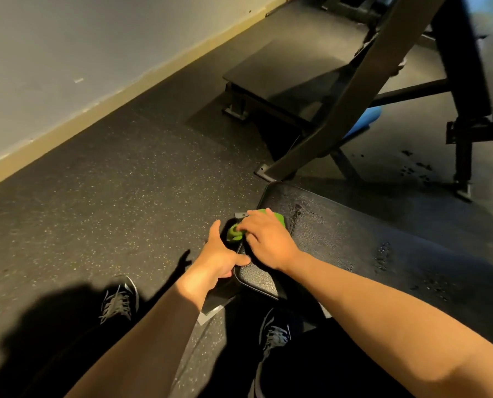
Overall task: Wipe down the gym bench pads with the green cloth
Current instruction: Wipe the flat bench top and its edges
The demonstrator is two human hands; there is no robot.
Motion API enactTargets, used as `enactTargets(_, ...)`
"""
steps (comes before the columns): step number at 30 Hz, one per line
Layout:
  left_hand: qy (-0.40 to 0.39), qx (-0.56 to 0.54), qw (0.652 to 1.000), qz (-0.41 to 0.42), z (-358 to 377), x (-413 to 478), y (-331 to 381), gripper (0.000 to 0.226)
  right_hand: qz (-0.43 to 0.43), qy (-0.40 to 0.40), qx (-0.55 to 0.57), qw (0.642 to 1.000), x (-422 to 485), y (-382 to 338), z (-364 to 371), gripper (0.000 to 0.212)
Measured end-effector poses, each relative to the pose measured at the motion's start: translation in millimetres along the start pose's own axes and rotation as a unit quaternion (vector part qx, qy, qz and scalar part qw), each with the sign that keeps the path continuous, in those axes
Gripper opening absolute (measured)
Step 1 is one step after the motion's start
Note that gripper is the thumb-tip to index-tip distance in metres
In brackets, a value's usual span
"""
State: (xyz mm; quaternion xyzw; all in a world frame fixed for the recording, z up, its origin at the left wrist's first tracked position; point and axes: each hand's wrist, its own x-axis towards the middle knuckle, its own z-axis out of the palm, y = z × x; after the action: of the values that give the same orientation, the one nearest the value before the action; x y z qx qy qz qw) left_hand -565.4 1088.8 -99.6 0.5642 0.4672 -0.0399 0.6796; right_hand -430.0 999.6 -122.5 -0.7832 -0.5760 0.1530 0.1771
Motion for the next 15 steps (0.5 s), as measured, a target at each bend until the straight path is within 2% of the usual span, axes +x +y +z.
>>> enactTargets(4, 0.01, -0.004, 1.0, 0.02, -1, -4, -10, 0.104, -0.076, -0.04, 0.029, 0.996, -22, -10, 11, 0.038)
enactTargets(7, -0.007, 0.007, 0.999, 0.038, 0, -3, -18, 0.091, -0.11, -0.055, -0.001, 0.992, -18, 11, 1, 0.039)
enactTargets(12, 0.007, 0.1, 0.992, 0.079, 2, 9, -18, 0.089, 0.026, -0.001, -0.024, 0.999, 10, 58, -28, 0.053)
enactTargets(15, -0.025, 0.132, 0.987, 0.092, 5, 15, -13, 0.079, 0.158, 0.047, -0.058, 0.985, 15, 84, -39, 0.058)
